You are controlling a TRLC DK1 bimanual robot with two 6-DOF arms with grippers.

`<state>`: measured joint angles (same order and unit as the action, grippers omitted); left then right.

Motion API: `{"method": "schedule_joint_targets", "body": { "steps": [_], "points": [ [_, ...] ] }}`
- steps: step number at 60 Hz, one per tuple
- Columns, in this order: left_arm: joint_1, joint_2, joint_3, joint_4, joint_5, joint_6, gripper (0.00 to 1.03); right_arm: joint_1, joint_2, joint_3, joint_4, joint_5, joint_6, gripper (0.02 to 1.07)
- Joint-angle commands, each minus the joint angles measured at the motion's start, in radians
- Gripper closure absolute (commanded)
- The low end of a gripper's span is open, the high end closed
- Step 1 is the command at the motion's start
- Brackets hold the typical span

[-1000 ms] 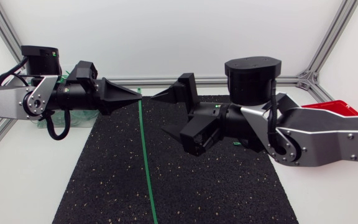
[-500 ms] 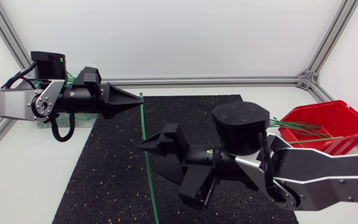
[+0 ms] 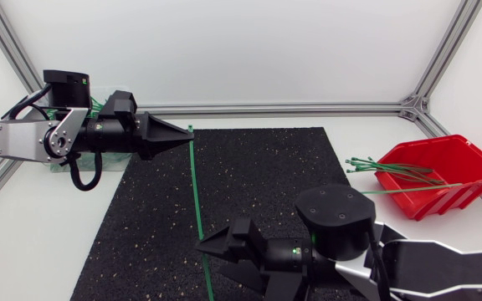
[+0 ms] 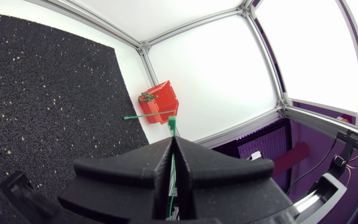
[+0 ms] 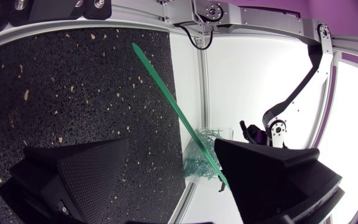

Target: Take a green cable tie from the red box, thread the tail through the head to close it, then place it in the transparent bin on the left.

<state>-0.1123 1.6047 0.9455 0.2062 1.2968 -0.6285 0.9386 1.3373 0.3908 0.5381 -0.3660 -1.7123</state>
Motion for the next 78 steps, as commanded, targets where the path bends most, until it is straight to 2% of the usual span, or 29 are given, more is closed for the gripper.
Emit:
{"method": "schedule_joint_targets", "body": {
  "steps": [1, 13, 20, 30, 33, 38, 41, 78],
  "points": [
    [-0.004, 0.018, 0.019, -0.004, -0.002, 0.007, 0.99, 0.019, -0.030, -0.035, 0.022, 0.012, 0.013, 0.06],
    [-0.010, 0.017, 0.018, -0.008, -0.008, 0.007, 0.99, 0.051, -0.056, -0.061, 0.025, 0.030, 0.029, 0.08],
    [-0.012, 0.017, 0.016, -0.008, -0.010, 0.010, 0.99, 0.062, -0.064, -0.072, 0.023, 0.035, 0.034, 0.18],
    [-0.012, 0.015, 0.013, -0.010, -0.011, 0.013, 0.99, 0.072, -0.069, -0.073, 0.025, 0.035, 0.043, 0.49],
    [-0.013, 0.015, 0.012, -0.011, -0.011, 0.016, 0.99, 0.075, -0.072, -0.072, 0.025, 0.035, 0.045, 0.66],
    [-0.013, 0.014, 0.012, -0.013, -0.013, 0.016, 0.99, 0.078, -0.075, -0.070, 0.023, 0.035, 0.048, 0.79],
    [-0.013, 0.011, 0.012, -0.014, -0.013, 0.016, 0.99, 0.080, -0.084, -0.070, 0.014, 0.035, 0.049, 0.83],
    [-0.018, 0.009, 0.013, -0.018, -0.016, 0.018, 0.99, 0.120, -0.125, -0.095, -0.024, 0.048, 0.066, 0.84]
  ]
}}
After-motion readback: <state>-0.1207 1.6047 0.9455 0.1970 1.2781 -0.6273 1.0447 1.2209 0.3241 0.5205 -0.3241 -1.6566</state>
